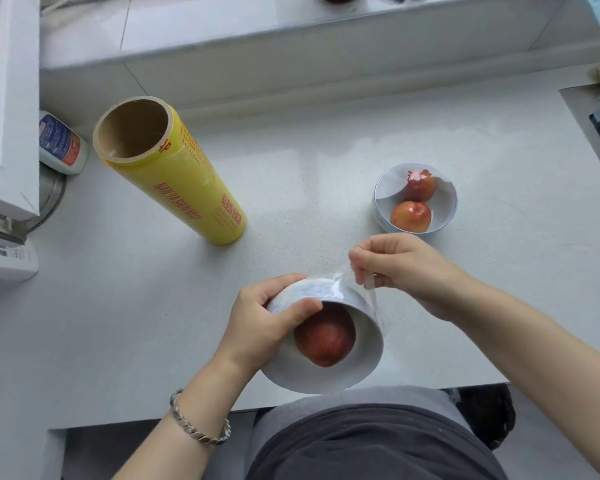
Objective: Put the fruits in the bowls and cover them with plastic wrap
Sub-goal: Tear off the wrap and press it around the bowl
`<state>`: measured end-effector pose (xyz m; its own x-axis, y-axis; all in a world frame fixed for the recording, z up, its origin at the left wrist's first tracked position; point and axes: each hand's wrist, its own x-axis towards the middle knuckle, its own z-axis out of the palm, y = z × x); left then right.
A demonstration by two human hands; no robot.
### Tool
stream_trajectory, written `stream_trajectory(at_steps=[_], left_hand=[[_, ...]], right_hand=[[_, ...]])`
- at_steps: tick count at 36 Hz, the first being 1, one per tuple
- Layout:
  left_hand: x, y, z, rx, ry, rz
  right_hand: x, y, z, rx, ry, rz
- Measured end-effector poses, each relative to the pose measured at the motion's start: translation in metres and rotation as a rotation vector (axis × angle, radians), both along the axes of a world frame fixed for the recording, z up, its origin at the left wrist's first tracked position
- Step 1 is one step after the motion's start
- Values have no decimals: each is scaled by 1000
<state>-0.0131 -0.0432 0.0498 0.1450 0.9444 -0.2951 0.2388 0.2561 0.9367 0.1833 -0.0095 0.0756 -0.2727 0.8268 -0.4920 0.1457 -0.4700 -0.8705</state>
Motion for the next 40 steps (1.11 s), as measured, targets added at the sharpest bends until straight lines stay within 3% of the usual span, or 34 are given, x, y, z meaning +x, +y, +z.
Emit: stream_trajectory(at_steps=[6, 14, 25, 28, 32, 36, 40], left_hand=[[-4, 2, 3, 53, 22, -30], [-4, -1, -3, 50, 55, -17], [2, 2, -2, 48, 63, -67], [2, 0, -3, 37, 67, -76], [2, 0, -5, 14, 74, -86], [2, -1, -4, 8, 66, -103], [1, -1, -2, 30, 58, -92]], right_hand=[[-9, 5, -1, -156, 21, 52], [-5, 7, 0, -228, -108, 233], [-6, 13, 2, -123, -295, 411], [-6, 11, 0, -103, -187, 378], [-10, 4, -10, -14, -72, 154], [-18, -2, -18, 126, -82, -7], [-22, -1, -22, 215, -124, -13]])
